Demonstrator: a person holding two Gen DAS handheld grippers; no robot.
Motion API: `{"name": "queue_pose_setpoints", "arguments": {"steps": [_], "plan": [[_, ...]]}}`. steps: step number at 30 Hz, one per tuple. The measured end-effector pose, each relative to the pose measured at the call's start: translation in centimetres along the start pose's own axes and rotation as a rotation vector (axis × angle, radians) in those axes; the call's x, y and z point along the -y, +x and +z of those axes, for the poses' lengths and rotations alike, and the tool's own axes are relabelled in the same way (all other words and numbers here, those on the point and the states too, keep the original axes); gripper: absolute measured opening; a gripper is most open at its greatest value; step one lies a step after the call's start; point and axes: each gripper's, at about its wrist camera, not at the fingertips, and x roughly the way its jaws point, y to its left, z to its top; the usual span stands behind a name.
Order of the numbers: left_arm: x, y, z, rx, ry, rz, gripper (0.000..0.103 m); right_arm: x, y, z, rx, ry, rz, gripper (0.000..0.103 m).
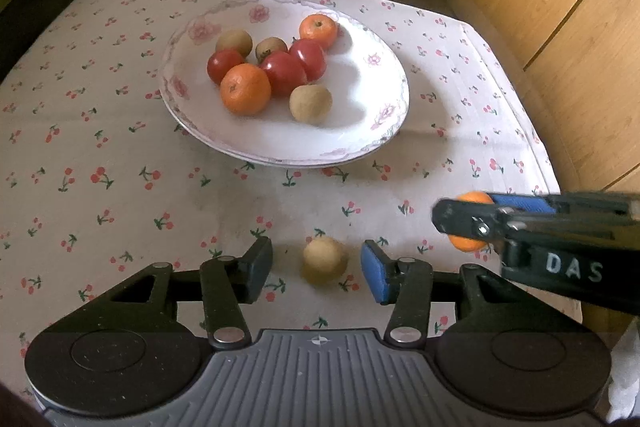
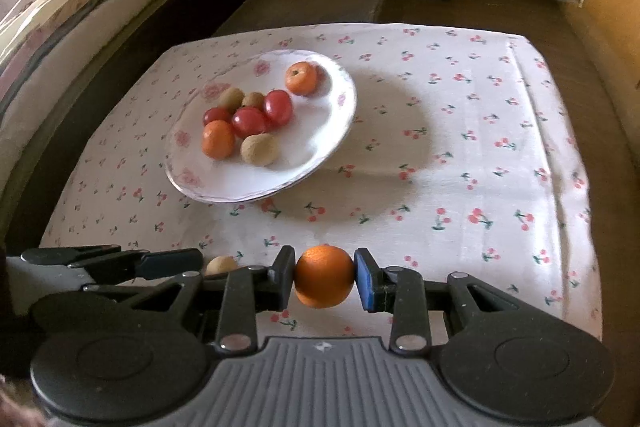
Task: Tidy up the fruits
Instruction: 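Grasp the mandarin with the right tool while the left tool grasps the tan fruit, then lift both held fruits and carry them toward the white bowl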
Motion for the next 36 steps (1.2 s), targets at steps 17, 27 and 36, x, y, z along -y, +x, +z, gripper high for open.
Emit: {"name": "queue_pose_setpoints", "arguments": {"steps": [17,27,36], "plan": [[0.7,-0.5,-0.9,-0.02,0.003,0.037,0.034,-0.2,0.4,-1.6,-0.035,-0.039,0.006,0.034],[0.4,-3.0,-1.5,-0.014,-0.017,0.099,0.034,-0.3,-2.3,-2.1,0.016,-0.026,0.031,0.034],[0.4,-5.2,-3.7,-0.011,-0.007,0.144,0.034,-1.8,-3.4,-3.8,0.006,-0.076,0.036,0.034]]}}
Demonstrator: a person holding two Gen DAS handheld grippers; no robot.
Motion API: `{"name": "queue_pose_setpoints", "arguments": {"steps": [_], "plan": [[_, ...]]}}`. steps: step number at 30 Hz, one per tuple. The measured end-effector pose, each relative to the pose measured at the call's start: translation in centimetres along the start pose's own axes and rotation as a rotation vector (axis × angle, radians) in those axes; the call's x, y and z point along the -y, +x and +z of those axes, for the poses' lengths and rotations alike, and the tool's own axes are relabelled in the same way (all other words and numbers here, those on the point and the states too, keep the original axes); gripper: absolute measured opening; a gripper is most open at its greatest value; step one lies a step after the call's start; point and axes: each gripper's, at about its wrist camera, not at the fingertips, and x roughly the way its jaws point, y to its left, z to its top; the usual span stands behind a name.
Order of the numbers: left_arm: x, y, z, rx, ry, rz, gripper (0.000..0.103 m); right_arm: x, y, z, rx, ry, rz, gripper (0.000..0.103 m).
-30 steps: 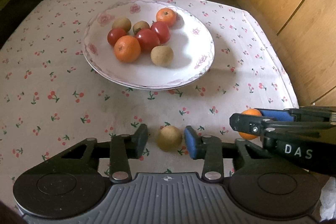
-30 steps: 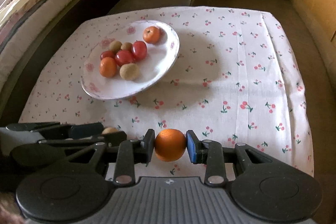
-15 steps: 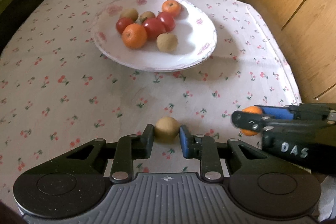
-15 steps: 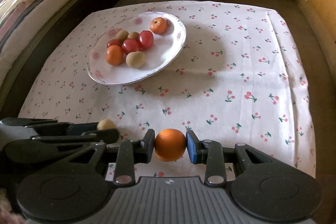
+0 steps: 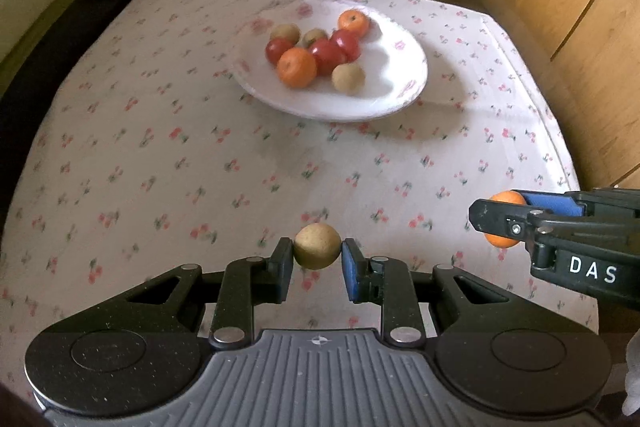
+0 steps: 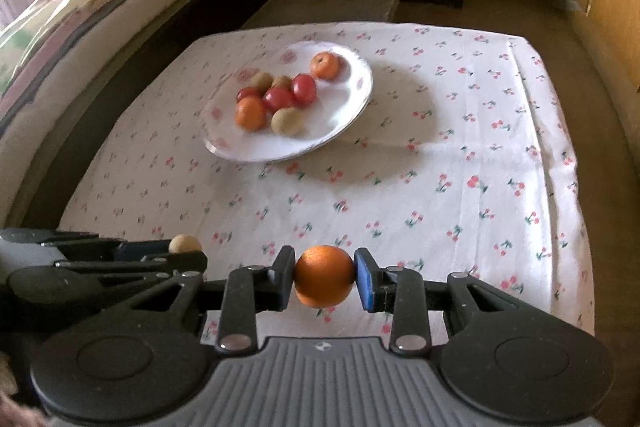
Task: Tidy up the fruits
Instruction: 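Lift both held fruits and carry them toward the white bowl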
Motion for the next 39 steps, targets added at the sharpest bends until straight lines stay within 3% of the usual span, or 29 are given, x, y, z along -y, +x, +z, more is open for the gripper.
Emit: {"name": "queue_pose_setpoints", "arguments": {"steps": [9,15,16,23,28,39], "plan": [[-0.7,1.8,-1.0,-0.034,-0.001,-0.029,0.036,-1.1,2.2,-1.0,-0.064,-0.053,-0.027,0.034],[-1.9,2.4,-0.8,0.002,-0.023,-0.056,0.04,-1.4,3.9,-1.0,-0.096,-0.055,-0.026,0.034],[-2.2,2.6,-0.6,0.007,-0.03,-0.059,0.044,-1.5,4.0,-1.1,-0.095,-0.057,-0.025,0.034],[-1.6,2.8,-0.7,0.018,-0.009,-0.044,0.044,-1.7,4.1,-0.9,-0.084,-0.059,-0.03,0.034],[-0.9,2.3,-1.1,0.009,0.012,-0.025,0.035,-2.0,3.6,-1.3,-0.077,-0.086,-0.051,0.034],[-1.2,-0.3,-1.8,0.03,-0.005,-0.008,0.035,-2.4,0.9,-1.2,-0.017,-0.062,-0.018,0.031]]}}
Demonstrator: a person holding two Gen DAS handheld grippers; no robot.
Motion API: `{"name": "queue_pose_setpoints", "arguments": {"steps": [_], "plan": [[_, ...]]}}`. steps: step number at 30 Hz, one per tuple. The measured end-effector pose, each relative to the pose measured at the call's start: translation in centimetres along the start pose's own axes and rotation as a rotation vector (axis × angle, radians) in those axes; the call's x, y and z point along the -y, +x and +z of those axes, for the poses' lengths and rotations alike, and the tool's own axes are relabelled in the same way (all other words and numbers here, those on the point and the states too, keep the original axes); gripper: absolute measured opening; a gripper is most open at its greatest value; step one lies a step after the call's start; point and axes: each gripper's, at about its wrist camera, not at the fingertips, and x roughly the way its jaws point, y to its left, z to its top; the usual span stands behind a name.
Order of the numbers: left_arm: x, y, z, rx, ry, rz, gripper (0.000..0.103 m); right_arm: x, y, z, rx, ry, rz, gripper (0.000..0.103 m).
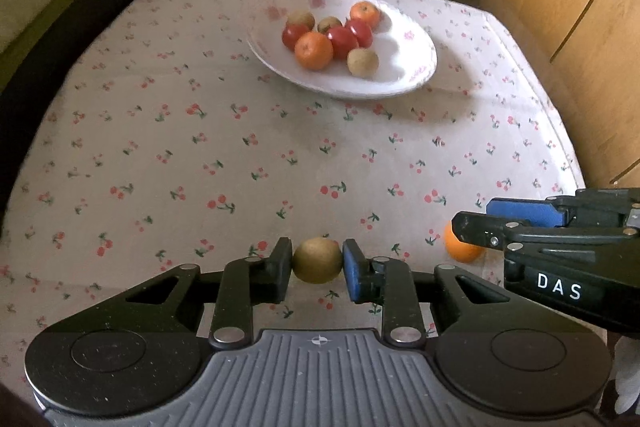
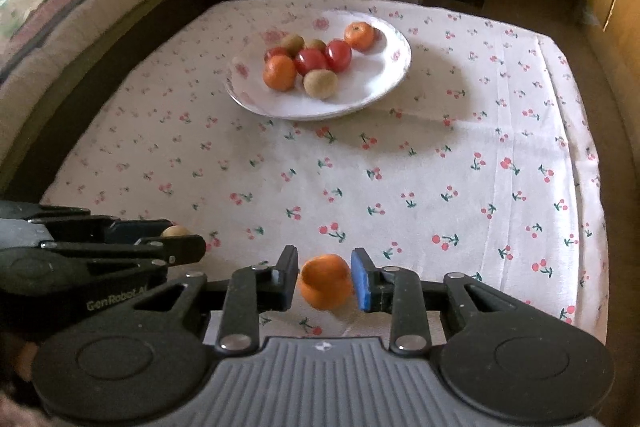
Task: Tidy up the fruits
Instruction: 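Lift both held fruits and carry them toward the white bowl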
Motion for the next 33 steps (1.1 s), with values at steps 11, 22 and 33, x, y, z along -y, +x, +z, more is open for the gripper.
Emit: {"name": "queue_pose_setpoints", "arguments": {"steps": [11,22,33], "plan": [[0.2,-1.3,0.3,0.016,0.0,-0.01,0.036,0.9,0.6,0.8,-0.008,0.034,0.034,0.031],[-1.1,0.9,1.7,-0.011,-0.028,-0.113,0.036,0.0,3.1,1.9,-0.075,-0.019,0.048,0.033],[0.1,2.7,2.0,-0.031,-0.001,-0.124,0.04,-0.3,3.7,0.7,-0.096,-0.061,0.002,0.035]]}}
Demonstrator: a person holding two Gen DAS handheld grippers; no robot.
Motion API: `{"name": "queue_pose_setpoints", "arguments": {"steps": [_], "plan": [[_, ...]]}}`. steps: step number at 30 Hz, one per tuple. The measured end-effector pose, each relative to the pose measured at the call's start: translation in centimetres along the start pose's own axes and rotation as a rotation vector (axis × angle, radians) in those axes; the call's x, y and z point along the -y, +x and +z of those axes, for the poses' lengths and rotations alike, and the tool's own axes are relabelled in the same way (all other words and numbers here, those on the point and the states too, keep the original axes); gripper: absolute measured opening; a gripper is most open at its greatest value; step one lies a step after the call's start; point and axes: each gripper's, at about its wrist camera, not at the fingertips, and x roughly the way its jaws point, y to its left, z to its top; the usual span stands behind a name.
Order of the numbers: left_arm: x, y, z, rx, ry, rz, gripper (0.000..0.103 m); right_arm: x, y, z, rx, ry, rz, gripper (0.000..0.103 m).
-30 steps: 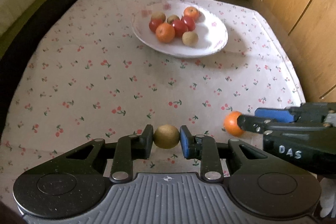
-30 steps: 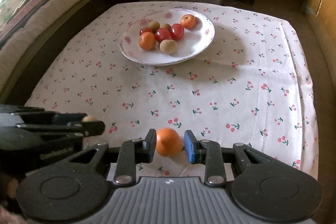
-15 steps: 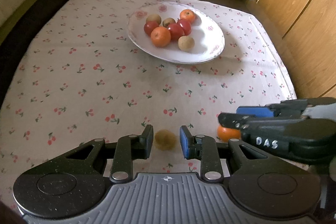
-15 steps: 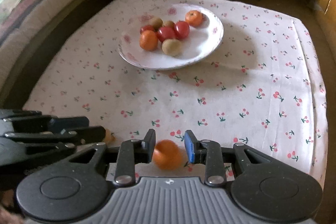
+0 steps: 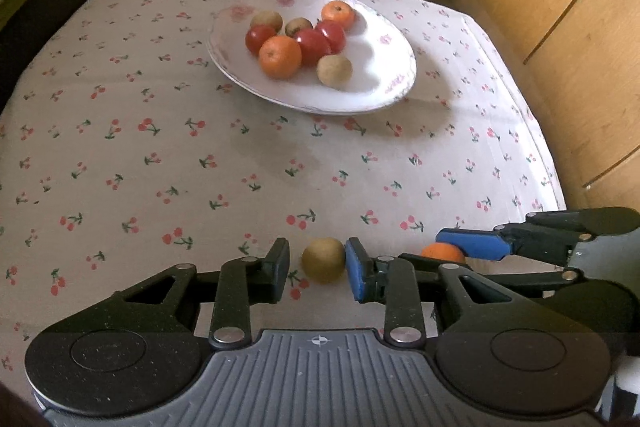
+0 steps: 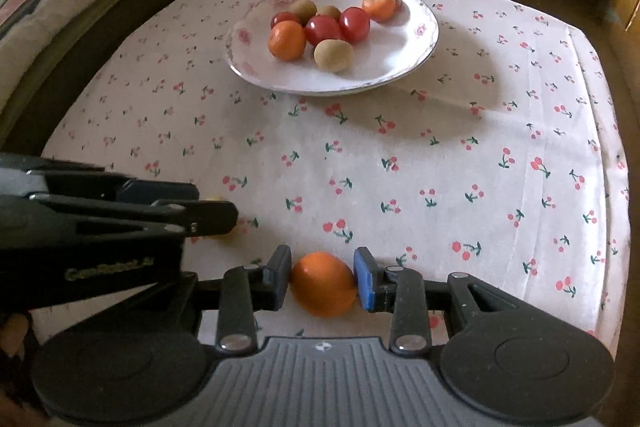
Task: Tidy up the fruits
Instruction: 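Lift both held fruits and carry them toward the white bowl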
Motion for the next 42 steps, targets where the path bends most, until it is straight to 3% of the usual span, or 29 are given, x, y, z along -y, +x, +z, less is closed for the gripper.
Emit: {"name": "queue_pose_setpoints", "arguments": {"steps": [4,9,13,23,32,42], "plan": [[0.2,0.9,0.0,-0.012,-0.019,-0.015,0.042,-0.1,-0.2,-0.3,0.004,0.005,-0.01,0.035],[1.3,1.0,-0.3,0.007,0.03,0.025,0.039,0.5,-0.7,-0.8,0.006,0.034,-0.013,0.035],[0.5,0.5,-0.3,0.001,-0.001,0.016,0.033,1.4,-1.3,-0.7,0.025,0.071,-0.012,0.035],[-0.1,-1.3,0.1,0.035,-0.01,0.023,0.033,1.2,-2.3,0.4,0.077,0.084,0.018,0.035],[-0.2,-2.3,3.7,0.096,-0.039,-0.016,0.033,2.2,-3.2,4.5,0.15,0.105,0.022,0.035],[-0.9,0.1,8.5,0.125,-0.081,-0.015,0.034,4.0,-1.3,9.8,0.181,0.12,0.016,0.035]]}}
